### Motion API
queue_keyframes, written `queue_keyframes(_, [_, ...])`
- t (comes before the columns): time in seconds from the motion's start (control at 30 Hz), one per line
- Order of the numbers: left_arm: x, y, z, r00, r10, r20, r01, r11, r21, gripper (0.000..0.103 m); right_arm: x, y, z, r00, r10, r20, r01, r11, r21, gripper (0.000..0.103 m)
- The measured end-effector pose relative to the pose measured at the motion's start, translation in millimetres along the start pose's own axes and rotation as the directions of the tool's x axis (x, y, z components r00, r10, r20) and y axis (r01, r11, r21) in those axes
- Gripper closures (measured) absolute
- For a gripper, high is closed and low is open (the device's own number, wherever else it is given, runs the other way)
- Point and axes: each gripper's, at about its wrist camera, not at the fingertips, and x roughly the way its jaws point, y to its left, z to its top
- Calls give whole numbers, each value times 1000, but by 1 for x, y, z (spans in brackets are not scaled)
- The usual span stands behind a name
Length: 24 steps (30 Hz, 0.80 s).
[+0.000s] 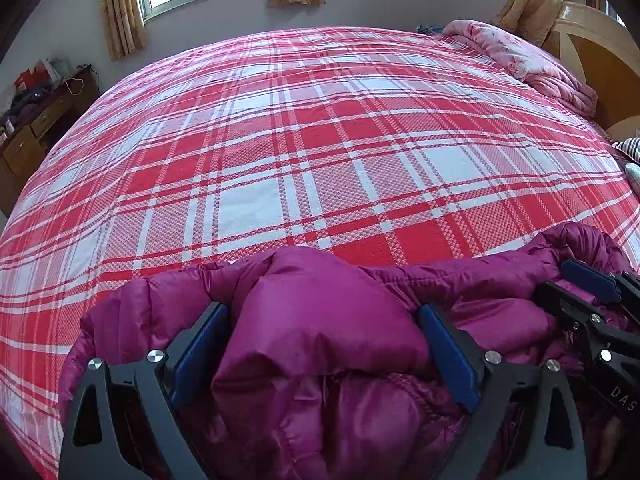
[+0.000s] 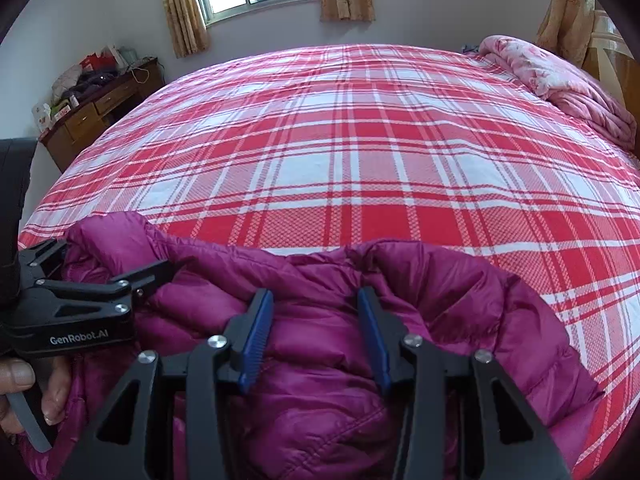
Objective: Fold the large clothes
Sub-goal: 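Lower the hem onto the collar and hold it flat with both grippers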
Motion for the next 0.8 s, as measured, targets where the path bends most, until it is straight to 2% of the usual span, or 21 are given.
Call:
queue_keyframes(0.17, [2, 0, -3, 1000, -6, 7, 6, 1000, -5, 5, 2, 3, -2, 1000, -15, -3, 15, 1000, -10, 56])
queue_keyframes(0.37, [-6, 8, -2, 998, -55, 42, 57, 997, -45, 5, 3, 3, -3, 1000, -18, 4, 18, 1000, -10, 55])
queue_keyframes(0.5, [-33, 19, -3, 987, -81, 138, 96, 990, -104, 5, 3, 2, -4, 1000, -15, 11, 15, 1000, -7, 55])
queue_keyframes(0.57, [-50, 20, 0, 974, -122, 192, 148, 981, -128, 5, 2, 2, -4, 1000, -15, 14, 15, 1000, -7, 55])
queue_keyframes(0.67, [-75, 14, 12, 938, -238, 253, 279, 950, -139, 5, 2, 2, -5, 1000, -11, 17, 11, 1000, -4, 55])
queue_keyframes(0.77, [-80, 2, 32, 902, -359, 241, 398, 907, -136, 5, 1, 2, -4, 1000, -7, 19, 8, 1000, -1, 55])
queue_keyframes(0.8, [-75, -2, 35, 901, -371, 224, 405, 905, -133, 5, 1, 1, -5, 1000, -6, 21, 6, 1000, 0, 55])
